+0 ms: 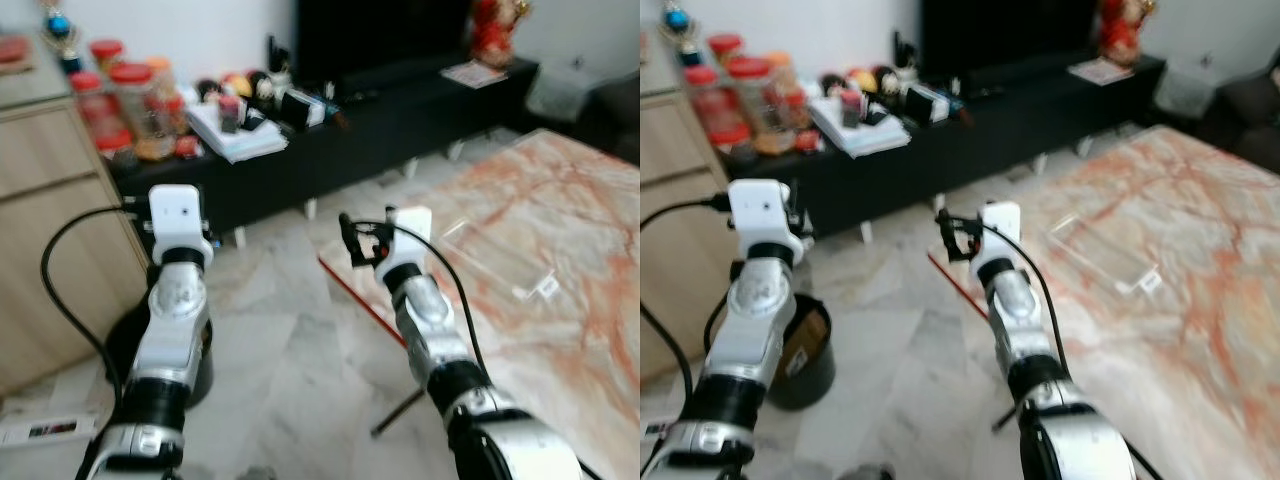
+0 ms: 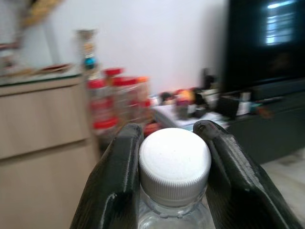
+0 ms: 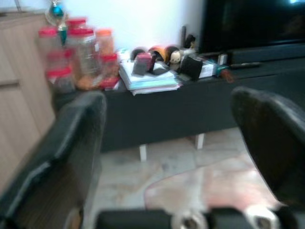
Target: Picking trash to rubbish bin
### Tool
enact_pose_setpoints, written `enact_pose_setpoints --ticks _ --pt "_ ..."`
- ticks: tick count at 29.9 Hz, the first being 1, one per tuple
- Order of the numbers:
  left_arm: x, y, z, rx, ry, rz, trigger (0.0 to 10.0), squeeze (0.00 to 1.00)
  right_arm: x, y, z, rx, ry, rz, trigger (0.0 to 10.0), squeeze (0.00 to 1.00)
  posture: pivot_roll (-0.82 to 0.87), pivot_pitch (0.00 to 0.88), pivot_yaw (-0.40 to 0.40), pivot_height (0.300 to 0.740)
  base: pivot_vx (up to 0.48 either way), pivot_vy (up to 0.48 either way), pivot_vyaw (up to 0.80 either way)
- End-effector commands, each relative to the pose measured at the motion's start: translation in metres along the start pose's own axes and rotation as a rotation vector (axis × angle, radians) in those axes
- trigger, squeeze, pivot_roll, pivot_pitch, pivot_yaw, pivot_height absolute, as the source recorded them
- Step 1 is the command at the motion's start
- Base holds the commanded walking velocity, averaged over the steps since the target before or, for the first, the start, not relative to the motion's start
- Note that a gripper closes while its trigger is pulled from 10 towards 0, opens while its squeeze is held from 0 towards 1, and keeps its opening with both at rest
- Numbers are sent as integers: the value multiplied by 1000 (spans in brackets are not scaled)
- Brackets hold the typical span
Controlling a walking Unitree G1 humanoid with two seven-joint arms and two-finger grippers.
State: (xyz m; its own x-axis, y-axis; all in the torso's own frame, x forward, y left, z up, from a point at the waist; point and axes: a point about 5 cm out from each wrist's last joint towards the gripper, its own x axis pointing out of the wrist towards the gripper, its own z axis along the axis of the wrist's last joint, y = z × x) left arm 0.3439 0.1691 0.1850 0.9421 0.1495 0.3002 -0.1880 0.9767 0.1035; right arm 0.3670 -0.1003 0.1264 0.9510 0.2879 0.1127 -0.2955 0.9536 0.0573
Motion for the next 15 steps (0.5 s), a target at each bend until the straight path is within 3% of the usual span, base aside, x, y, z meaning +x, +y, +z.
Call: enact_pose_setpoints --ticks 1,15 --pt "1 5 2 24 -3 14 10000 0 4 7 5 5 -18 20 10000 0 51 0 -75 740 0 0 800" --pt "-15 5 -37 -43 153 -8 10000 0 2 15 -1 18 7 63 10000 0 57 0 -92 740 0 0 800"
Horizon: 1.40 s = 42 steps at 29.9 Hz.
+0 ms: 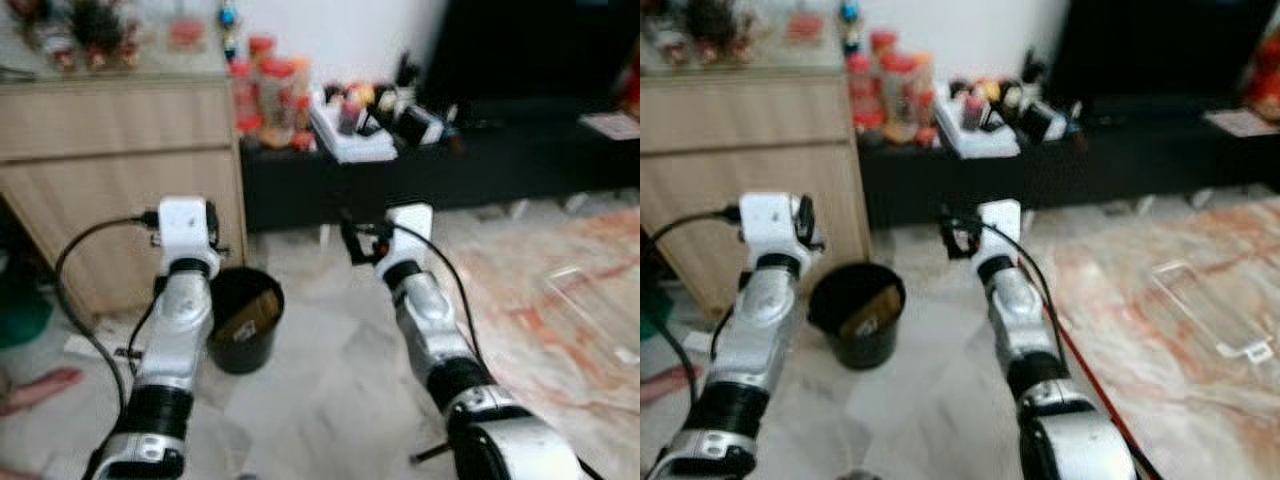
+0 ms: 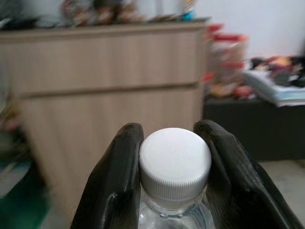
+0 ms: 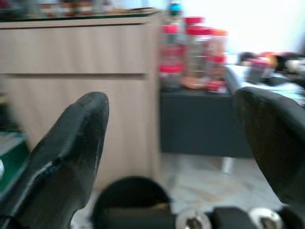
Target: Picking trash to rubbish bin
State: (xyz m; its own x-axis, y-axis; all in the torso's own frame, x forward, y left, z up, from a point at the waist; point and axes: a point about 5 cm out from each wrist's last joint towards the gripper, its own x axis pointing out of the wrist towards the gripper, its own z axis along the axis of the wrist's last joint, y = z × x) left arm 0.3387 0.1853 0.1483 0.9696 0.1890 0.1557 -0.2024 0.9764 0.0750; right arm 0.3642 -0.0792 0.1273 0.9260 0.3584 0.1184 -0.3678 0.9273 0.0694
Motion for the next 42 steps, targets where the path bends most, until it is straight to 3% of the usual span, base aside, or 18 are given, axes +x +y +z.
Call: enact_pose_setpoints --ticks 1,3,5,7,12,14,18,22,24,29,35,36,42 --pt "-3 -8 -7 -20 20 -34 10000 0 -2 -5 -4 2 26 -6 10000 0 56 0 -93 740 0 0 0" --pt "-10 -10 -25 -29 66 -55 10000 0 -11 -5 -23 31 121 -2 10000 0 56 0 -97 740 0 0 0" --pt "-12 -10 -29 -29 78 -61 10000 0 -13 -5 -29 33 147 2 10000 0 56 0 -97 740 0 0 0" --pt "-19 -12 -48 -36 143 -85 10000 0 -26 -5 -48 25 232 11 10000 0 55 0 -98 740 0 0 0" --pt "-31 -13 -72 -11 236 -105 10000 0 -46 -7 -74 26 349 -8 10000 0 48 0 -96 740 0 0 0" --pt "-46 -14 -95 -15 326 -130 10000 0 -73 -13 -101 26 487 -38 10000 0 46 0 -96 740 0 0 0" --pt "-60 -14 -116 23 409 -165 10000 0 -98 -18 -121 15 599 -65 10000 0 44 0 -97 740 0 0 0" --pt "-67 -13 -125 40 449 -168 10000 0 -109 -20 -130 -8 649 -73 10000 0 38 0 -97 740 0 0 0" --pt "-77 -10 -137 42 514 -155 10000 0 -120 -26 -135 -31 684 -103 10000 0 36 0 -98 740 272 0 741" --pt "-87 -11 -146 94 559 -189 10000 0 -125 -28 -138 3 700 -126 10000 0 30 0 -103 740 274 0 599" --pt "-96 -11 -154 86 604 -185 10000 0 -129 -30 -140 22 716 -144 10000 0 27 0 -102 740 274 0 0" --pt "-103 -9 -160 90 645 -181 10000 0 -136 -29 -146 10 759 -136 10000 0 27 0 -103 740 277 0 0" --pt "-117 -4 -170 103 709 -174 10000 0 -153 -32 -155 16 826 -172 10000 0 32 0 -103 740 274 0 0"
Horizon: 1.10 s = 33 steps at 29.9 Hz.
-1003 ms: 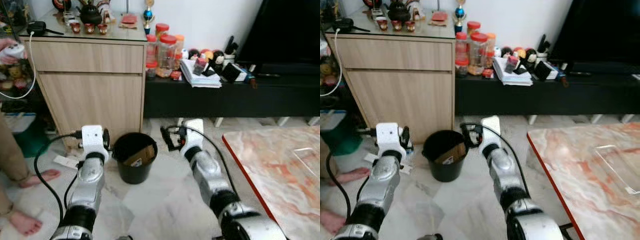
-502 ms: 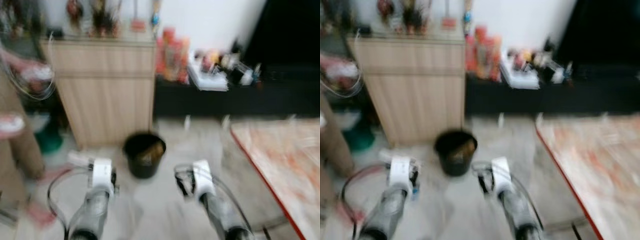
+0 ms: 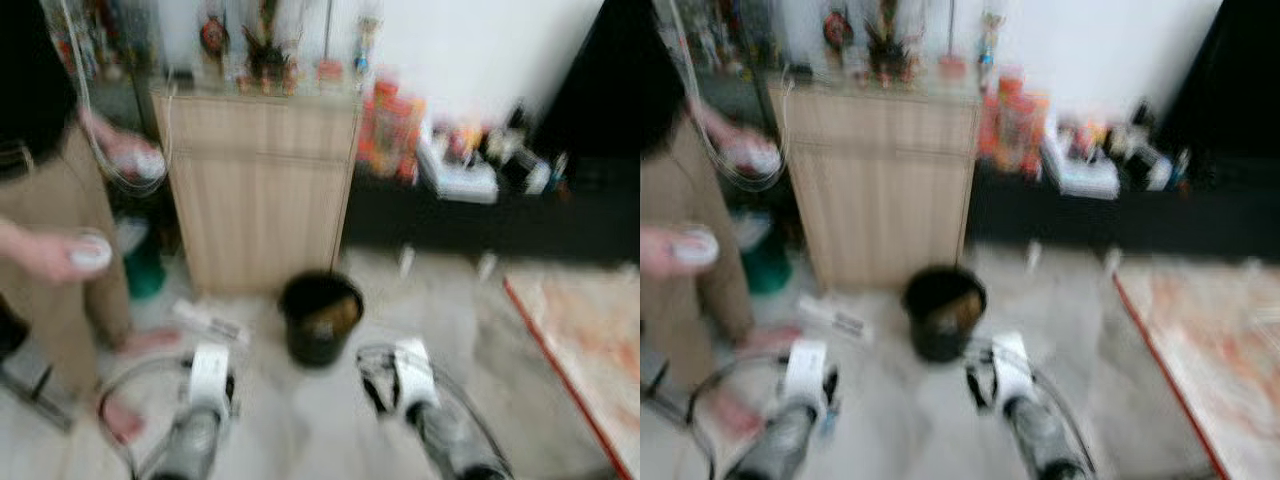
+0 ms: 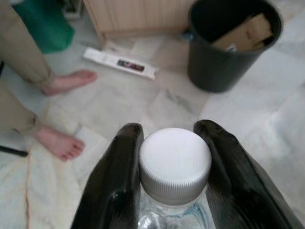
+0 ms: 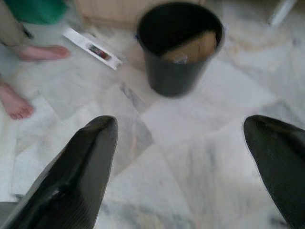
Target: Picking trash to rubbish bin
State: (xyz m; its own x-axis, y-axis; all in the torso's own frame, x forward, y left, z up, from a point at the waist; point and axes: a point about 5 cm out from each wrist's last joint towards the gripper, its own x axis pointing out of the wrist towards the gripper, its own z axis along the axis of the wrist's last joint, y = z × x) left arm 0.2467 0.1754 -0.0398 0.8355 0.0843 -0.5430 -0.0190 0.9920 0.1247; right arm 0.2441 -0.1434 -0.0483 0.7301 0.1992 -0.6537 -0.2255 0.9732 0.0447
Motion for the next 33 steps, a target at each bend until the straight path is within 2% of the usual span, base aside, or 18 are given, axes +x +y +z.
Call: enact_pose_setpoints --ticks 1,10,13,26,33 --pt "1 2 1 15 6 6 10000 0 -1 -5 -1 -1 17 -23 10000 0 32 0 -103 740 274 0 0" --pt "-5 3 -17 4 69 13 10000 0 -8 -11 -26 43 93 -65 10000 0 34 0 -101 740 300 0 -62" --pt "-6 3 -18 4 73 11 10000 0 -9 -11 -27 42 98 -68 10000 0 34 0 -100 740 320 0 -637" --pt "-5 0 -16 4 73 3 10000 0 -10 -12 -29 46 103 -72 10000 0 36 0 -94 740 321 0 0" --pt "-8 0 -26 6 115 4 10000 0 -12 -15 -34 36 126 -82 10000 0 46 0 -96 740 321 0 0"
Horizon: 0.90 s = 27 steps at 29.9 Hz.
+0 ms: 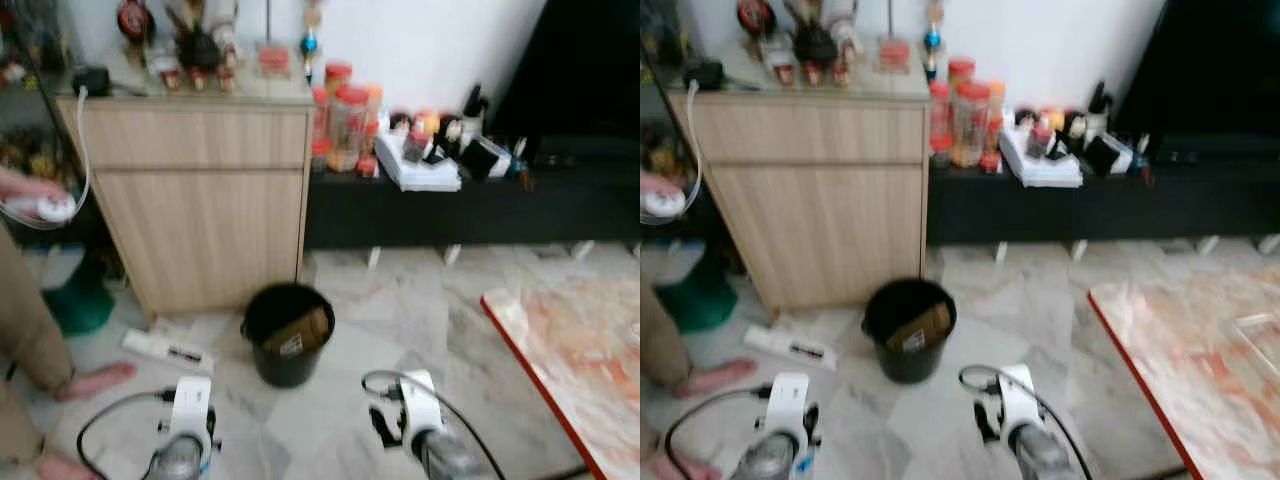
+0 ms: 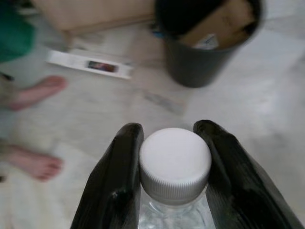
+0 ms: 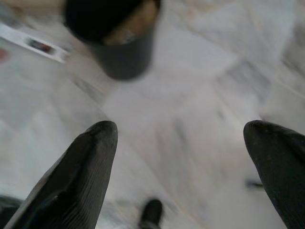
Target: Picking trash to rubbish bin
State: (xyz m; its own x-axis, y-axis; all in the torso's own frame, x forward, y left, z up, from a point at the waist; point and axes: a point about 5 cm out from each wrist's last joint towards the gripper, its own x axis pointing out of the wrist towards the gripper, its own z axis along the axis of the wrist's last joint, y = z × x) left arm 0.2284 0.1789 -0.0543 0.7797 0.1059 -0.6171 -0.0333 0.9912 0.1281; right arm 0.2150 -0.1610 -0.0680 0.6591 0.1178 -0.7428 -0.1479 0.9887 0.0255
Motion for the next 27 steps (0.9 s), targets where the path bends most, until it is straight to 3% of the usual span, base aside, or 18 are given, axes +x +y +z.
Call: enact_pose_setpoints --ticks 1,8,12,27 --pt "-1 -1 -4 12 23 -7 10000 0 0 -4 1 -7 6 -14 10000 0 46 0 -96 740 322 0 0" --pt "-4 2 -14 13 48 2 10000 0 -2 -4 -7 -45 32 -9 10000 0 52 0 -97 740 322 0 0" --pt "-5 2 -16 11 51 6 10000 0 -2 -3 -8 -49 30 -11 10000 0 58 0 -98 740 322 0 800" --pt "-7 -1 -19 23 45 -8 10000 0 -3 -3 -10 -29 30 -9 10000 0 56 0 -92 740 320 0 0"
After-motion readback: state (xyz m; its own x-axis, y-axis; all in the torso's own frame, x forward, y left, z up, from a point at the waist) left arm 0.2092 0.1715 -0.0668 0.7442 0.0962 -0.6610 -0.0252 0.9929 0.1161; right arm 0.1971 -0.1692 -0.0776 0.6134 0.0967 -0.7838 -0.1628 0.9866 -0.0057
